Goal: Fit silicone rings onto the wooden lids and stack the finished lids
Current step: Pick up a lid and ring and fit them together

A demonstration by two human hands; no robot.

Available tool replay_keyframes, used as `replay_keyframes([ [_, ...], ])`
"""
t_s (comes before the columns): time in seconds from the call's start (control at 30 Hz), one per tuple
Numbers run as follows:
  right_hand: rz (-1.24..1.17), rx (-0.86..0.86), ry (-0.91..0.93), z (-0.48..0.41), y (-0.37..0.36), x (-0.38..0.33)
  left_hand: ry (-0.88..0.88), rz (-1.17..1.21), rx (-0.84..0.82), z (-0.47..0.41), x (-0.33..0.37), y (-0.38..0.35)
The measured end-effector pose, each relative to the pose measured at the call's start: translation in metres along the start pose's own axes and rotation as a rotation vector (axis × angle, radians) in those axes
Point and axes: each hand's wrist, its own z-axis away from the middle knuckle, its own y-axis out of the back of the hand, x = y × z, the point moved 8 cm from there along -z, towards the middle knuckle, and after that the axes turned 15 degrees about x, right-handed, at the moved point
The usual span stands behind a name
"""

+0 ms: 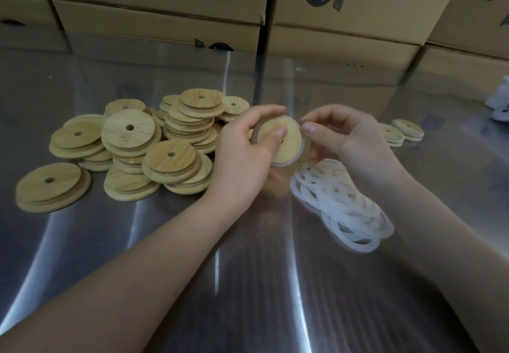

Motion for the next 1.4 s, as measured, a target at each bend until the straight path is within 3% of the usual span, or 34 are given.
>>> replay_keyframes([
  [0.23,-0.056,-0.093,-0.054,0.008,-0.012,0.005,0.065,0.034,0.000,0.001,-0.004,0.001],
  [0.53,-0.091,-0.084,-0.060,0.006,-0.008,0.003,0.088,-0.040,-0.021,0.002,-0.009,-0.004],
  [0.77,-0.142,0.132,-0.127,-0.009,0.020,0.010,0.122,-0.102,-0.044,0.005,-0.010,-0.005],
  [1.0,-0.084,0.376,-0.223,-0.022,0.054,0.032,0.029,-0.273,-0.203,0.014,-0.014,-0.019],
  [1.27,0.076,0.442,-0.421,-0.029,0.079,0.065,-0.012,-0.355,-0.330,0.024,-0.016,-0.031],
  [1.4,0.377,0.461,-0.389,-0.036,0.096,0.073,-0.011,-0.357,-0.344,0.024,-0.016,-0.032],
])
